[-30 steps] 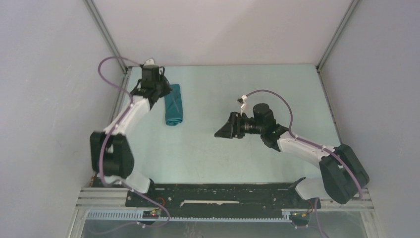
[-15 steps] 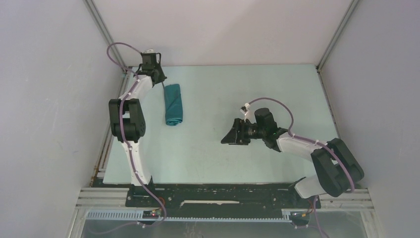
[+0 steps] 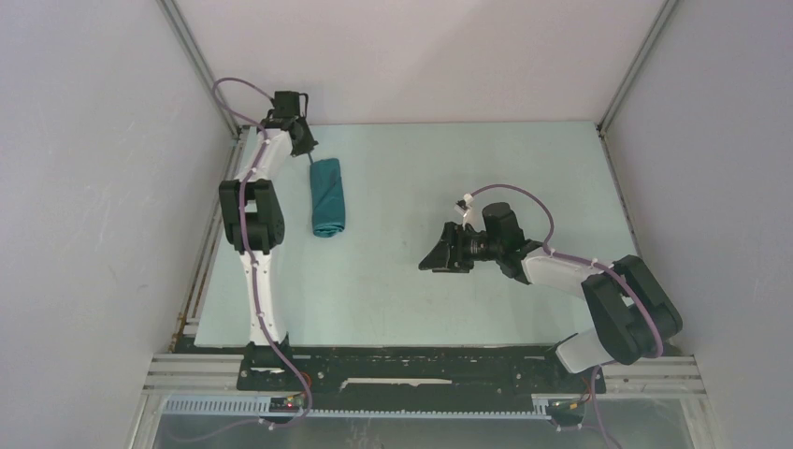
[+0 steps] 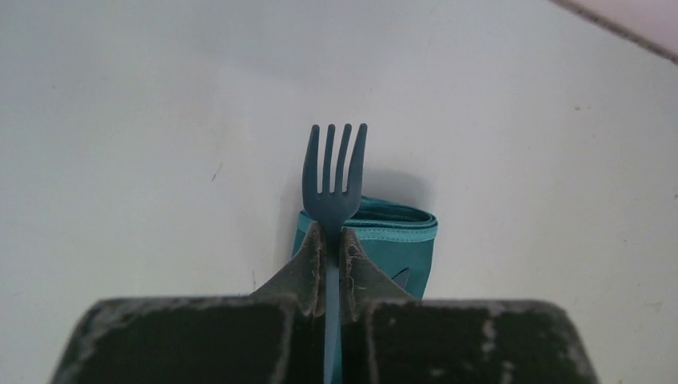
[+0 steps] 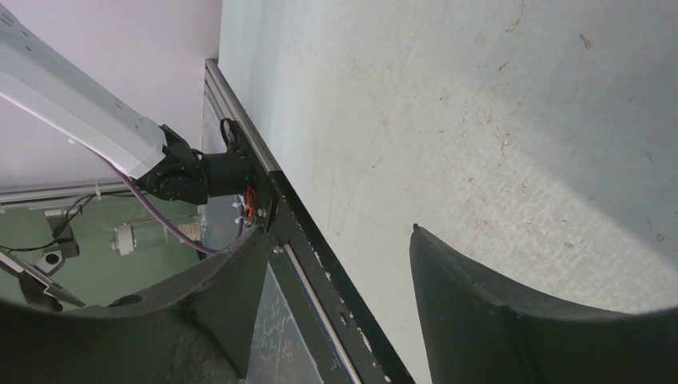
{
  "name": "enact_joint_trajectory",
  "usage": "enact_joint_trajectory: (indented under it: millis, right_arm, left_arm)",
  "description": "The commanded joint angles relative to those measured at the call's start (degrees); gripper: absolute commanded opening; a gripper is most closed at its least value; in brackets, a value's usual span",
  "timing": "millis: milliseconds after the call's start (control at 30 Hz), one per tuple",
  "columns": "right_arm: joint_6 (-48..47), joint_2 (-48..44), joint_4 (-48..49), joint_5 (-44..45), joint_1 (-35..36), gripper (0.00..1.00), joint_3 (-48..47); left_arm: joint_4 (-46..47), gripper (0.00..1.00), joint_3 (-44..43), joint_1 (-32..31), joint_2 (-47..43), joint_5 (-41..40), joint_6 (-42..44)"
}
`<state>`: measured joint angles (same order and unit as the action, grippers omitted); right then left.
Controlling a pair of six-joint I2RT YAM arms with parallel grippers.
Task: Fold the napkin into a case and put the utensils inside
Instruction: Insert the fork into the folded napkin.
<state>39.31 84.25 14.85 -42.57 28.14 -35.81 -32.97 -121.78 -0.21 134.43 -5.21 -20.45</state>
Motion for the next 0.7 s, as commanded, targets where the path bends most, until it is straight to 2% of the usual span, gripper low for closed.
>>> enact_joint_trajectory:
  millis: [0, 333, 667]
  right_arm:
    - [-0.5, -1.5, 1.0, -0.9, -0.6, 0.73, -0.5]
    - [-0.4, -2.2, 0.5, -0.7, -0.6, 0.72, -0.1]
    - [-0.1, -1.8, 1.8, -1.6, 1.2, 0.72, 0.0]
  left_arm:
    - [-4.4, 0.01, -2.5, 0.0, 1.5, 0.6, -3.1]
    - [-6.7, 0.01, -4.2, 0.0, 3.0, 1.2, -3.1]
    - [-7.6, 0.0, 1.6, -0.1, -1.6, 2.9, 1.7]
